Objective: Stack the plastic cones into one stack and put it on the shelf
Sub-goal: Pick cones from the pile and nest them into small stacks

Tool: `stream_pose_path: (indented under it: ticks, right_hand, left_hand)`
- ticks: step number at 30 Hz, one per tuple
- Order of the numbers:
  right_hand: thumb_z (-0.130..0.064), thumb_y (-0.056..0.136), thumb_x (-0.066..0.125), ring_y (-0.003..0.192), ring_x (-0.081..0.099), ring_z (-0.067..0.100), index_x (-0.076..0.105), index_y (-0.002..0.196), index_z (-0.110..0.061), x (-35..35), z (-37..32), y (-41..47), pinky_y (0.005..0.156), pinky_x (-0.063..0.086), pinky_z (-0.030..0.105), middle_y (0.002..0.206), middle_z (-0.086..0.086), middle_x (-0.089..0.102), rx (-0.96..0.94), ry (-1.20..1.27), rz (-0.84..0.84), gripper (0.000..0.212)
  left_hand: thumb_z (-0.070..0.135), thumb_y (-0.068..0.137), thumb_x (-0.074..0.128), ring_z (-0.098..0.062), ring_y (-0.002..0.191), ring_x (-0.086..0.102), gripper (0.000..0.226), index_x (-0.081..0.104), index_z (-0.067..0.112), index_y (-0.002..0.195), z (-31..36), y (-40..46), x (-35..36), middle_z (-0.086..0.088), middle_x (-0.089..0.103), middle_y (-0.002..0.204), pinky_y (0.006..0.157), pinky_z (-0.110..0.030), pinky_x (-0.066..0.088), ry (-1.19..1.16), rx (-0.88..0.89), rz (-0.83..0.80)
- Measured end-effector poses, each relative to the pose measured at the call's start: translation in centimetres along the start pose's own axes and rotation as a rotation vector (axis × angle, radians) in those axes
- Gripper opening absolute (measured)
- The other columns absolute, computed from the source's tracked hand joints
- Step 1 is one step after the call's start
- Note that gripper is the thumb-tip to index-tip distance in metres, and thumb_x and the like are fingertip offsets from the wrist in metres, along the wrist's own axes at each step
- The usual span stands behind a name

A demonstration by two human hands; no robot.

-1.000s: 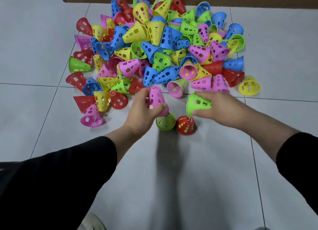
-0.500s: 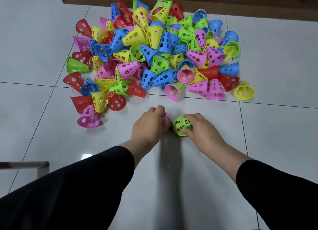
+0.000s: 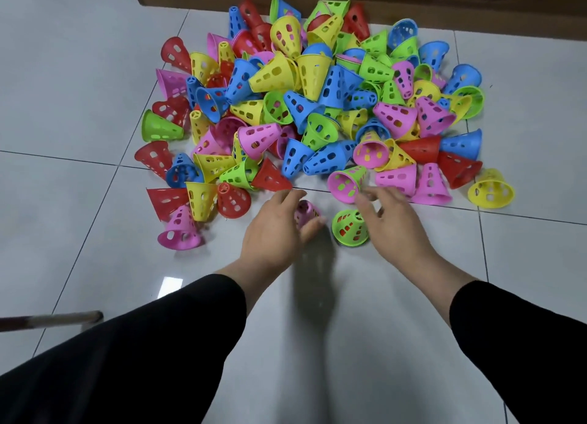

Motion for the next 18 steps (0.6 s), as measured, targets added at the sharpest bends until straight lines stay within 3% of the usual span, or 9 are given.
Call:
stream_pose_path:
  ticks: [2,6,9,12,15,18]
  right_hand:
    - [-0.054,0.096,0.047,0.096,0.06,0.019,0.064,0.113,-0.013,-0.2,0.6,1.7,0.08,0.045,0.031,0.101,-0.002,0.062,0.133,0.094,0.048,0.047]
    - [-0.063,0.093,0.046,0.092,0.064,0.032,0.063,0.106,-0.005,1.8,2.1,5.1,0.076,0.049,0.035,0.09,0.009,0.064,0.459,0.191,-0.073,0.062]
    - [-0.071,0.086,0.05,0.09,0.067,0.032,0.056,0.129,-0.016,3.3,2.6,6.1,0.077,0.059,0.041,0.097,0.004,0.062,0.647,0.407,-0.108,0.07]
    - [-0.079,0.077,0.051,0.086,0.07,0.032,0.054,0.129,-0.027,4.0,2.7,7.3,0.081,0.058,0.044,0.094,0.001,0.063,0.695,0.378,-0.166,0.073]
    - [-0.077,0.074,0.061,0.083,0.069,0.028,0.051,0.119,-0.02,4.9,3.0,7.9,0.073,0.059,0.037,0.096,0.0,0.061,0.761,0.432,-0.18,0.073]
    - [-0.061,0.077,0.074,0.096,0.065,0.03,0.053,0.124,-0.015,5.9,2.7,8.5,0.059,0.059,0.032,0.104,0.005,0.06,0.755,0.56,-0.162,0.068]
  left_hand:
    - [0.052,0.098,0.046,-0.016,0.118,0.051,0.046,0.053,0.024,0.134,-0.7,0.5,-1.1,0.005,0.054,0.133,0.093,-0.035,0.047,-0.038,0.05,0.084]
    - [0.015,0.097,0.051,-0.03,0.108,0.059,0.033,0.06,0.012,0.129,-2.2,3.4,-2.9,-0.008,0.062,0.124,0.087,-0.043,0.051,0.121,0.148,0.213]
    - [0.014,0.09,0.043,-0.032,0.12,0.055,0.048,0.056,0.016,0.136,-2.2,5.6,-2.4,-0.008,0.057,0.135,0.095,-0.043,0.046,0.499,0.319,0.056]
    - [0.022,0.088,0.024,-0.03,0.128,0.048,0.058,0.055,0.018,0.137,-2.2,6.7,-1.3,-0.007,0.055,0.136,0.103,-0.044,0.039,0.799,0.448,-0.13]
    - [0.021,0.088,0.022,-0.03,0.129,0.045,0.058,0.055,0.019,0.136,-2.7,7.4,-0.6,-0.008,0.052,0.136,0.103,-0.044,0.038,0.911,0.458,-0.177]
    - [0.02,0.091,0.031,-0.032,0.129,0.045,0.053,0.049,0.018,0.141,-3.0,7.7,-0.1,-0.01,0.05,0.139,0.103,-0.042,0.039,0.961,0.445,-0.164]
Point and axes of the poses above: each hand's wrist, its own y-axis towards the middle knuckle, its own x-axis out of the palm, z = x × y, the point moved 6 cm from there along y, towards the middle knuckle
